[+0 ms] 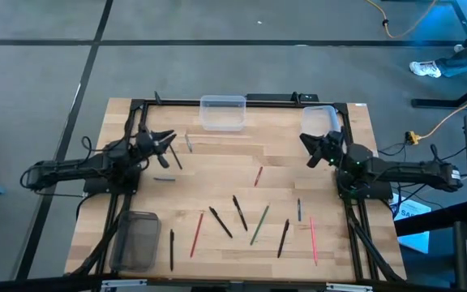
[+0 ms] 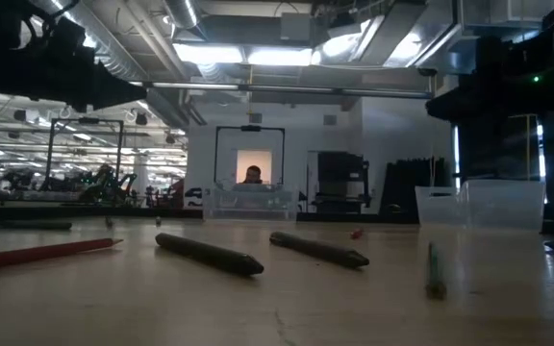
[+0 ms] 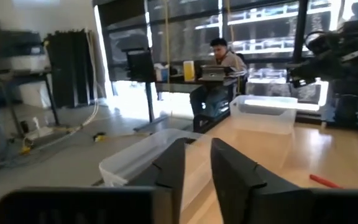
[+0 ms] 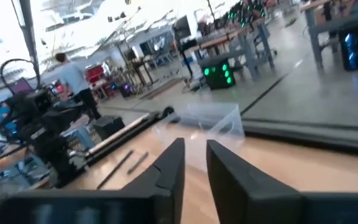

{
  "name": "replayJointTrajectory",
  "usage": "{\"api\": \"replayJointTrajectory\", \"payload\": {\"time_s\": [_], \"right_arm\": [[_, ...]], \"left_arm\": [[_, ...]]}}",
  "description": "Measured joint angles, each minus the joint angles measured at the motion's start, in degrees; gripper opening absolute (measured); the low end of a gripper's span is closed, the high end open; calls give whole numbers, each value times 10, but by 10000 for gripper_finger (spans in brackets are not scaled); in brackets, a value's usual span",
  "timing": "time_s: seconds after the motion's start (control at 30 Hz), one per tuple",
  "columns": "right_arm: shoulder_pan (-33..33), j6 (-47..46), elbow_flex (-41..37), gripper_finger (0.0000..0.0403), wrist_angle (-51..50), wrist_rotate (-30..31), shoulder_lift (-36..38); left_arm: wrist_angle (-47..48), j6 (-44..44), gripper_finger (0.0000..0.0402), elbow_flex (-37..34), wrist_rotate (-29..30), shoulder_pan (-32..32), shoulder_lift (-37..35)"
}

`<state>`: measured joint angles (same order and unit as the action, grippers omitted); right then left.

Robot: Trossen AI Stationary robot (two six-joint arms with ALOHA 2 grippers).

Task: Sort crayons/erasers/pens/pencils in bins
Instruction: Put the red crayon into the right transparent bin

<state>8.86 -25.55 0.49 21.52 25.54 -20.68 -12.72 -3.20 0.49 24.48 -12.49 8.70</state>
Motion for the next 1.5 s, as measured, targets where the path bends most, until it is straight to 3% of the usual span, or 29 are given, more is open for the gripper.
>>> {"api": "replayJointTrajectory", "payload": {"time_s": [0.13, 0.37, 0.77, 1.0, 1.13, 1.3, 1.5], "right_arm": [[0, -30, 0, 100, -3, -13, -39], [0, -36, 0, 103, 28, -11, -94], [0, 82, 0, 104, 138, -26, -134], [0, 105, 0, 104, 133, 59, -133], [0, 103, 0, 104, 111, 69, -133], [7, 103, 0, 109, 76, 100, -134], [39, 88, 1, 129, 48, 63, -139]], "left_arm": [[-19, 13, 115, 0, -12, -20, 28], [-76, 53, 120, 0, -26, -34, 90], [-120, 7, 120, 1, -21, -34, 123], [-128, 39, 120, 1, -21, -34, 123], [-139, 45, 120, 5, -21, -33, 127], [-137, 69, 120, 25, -21, -26, 176], [-127, 82, 120, 68, -21, -5, 282]]}}
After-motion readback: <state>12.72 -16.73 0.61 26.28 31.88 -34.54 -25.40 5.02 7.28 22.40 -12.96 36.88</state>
